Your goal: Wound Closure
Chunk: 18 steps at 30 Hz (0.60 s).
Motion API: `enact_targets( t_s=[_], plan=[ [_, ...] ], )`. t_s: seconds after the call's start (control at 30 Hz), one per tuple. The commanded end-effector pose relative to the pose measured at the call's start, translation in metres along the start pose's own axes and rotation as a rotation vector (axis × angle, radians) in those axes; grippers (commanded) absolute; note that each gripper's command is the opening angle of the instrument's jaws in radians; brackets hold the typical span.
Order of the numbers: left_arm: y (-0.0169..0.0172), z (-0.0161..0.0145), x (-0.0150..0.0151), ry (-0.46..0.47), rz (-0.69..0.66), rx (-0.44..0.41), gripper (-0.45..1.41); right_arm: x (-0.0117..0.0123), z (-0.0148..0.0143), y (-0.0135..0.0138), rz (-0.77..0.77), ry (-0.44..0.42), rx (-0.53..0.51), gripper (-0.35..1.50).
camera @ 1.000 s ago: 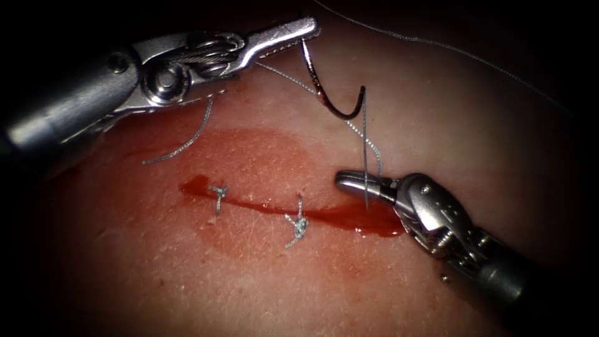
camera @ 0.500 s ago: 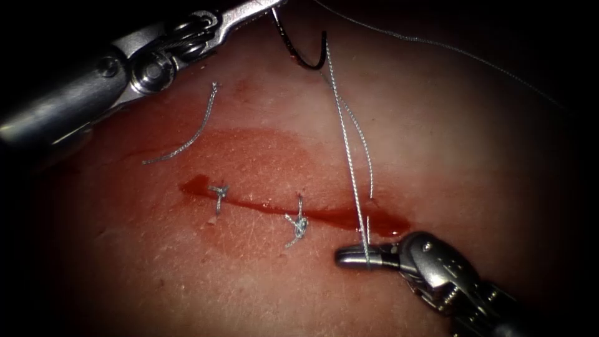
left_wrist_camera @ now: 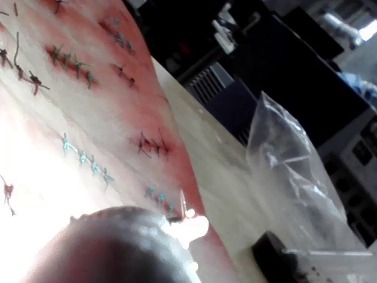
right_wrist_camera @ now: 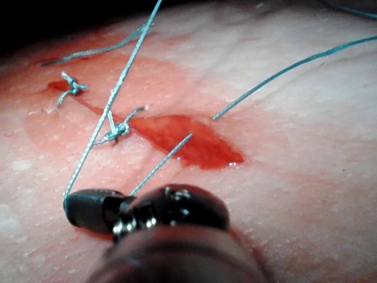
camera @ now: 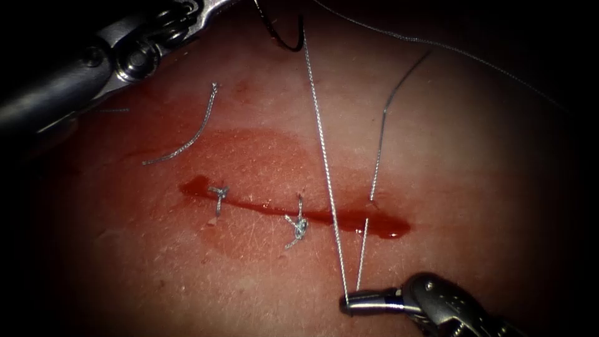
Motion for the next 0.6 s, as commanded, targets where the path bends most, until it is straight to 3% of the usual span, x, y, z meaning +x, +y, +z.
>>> enact_targets(
  t_s=[0.03, 0.2, 0.6],
  plan=[
    [-0.0008, 0.0009, -0.0010, -0.005, 0.004, 0.008, -0.45, 0.0009, 0.0005, 0.0003, -0.006, 0.003, 0.002, -0.35],
    [-0.0008, 0.0007, -0.0016, -0.013, 0.007, -0.001, -0.45, -0.0018, 0.0020, -0.0005, 0.056, -0.045, 0.022, -0.35],
    [-0.0007, 0.0006, -0.0017, -0.025, 0.015, -0.010, -0.45, -0.0049, 0.0046, -0.0024, 0.155, -0.093, 0.060, -0.35]
  ],
)
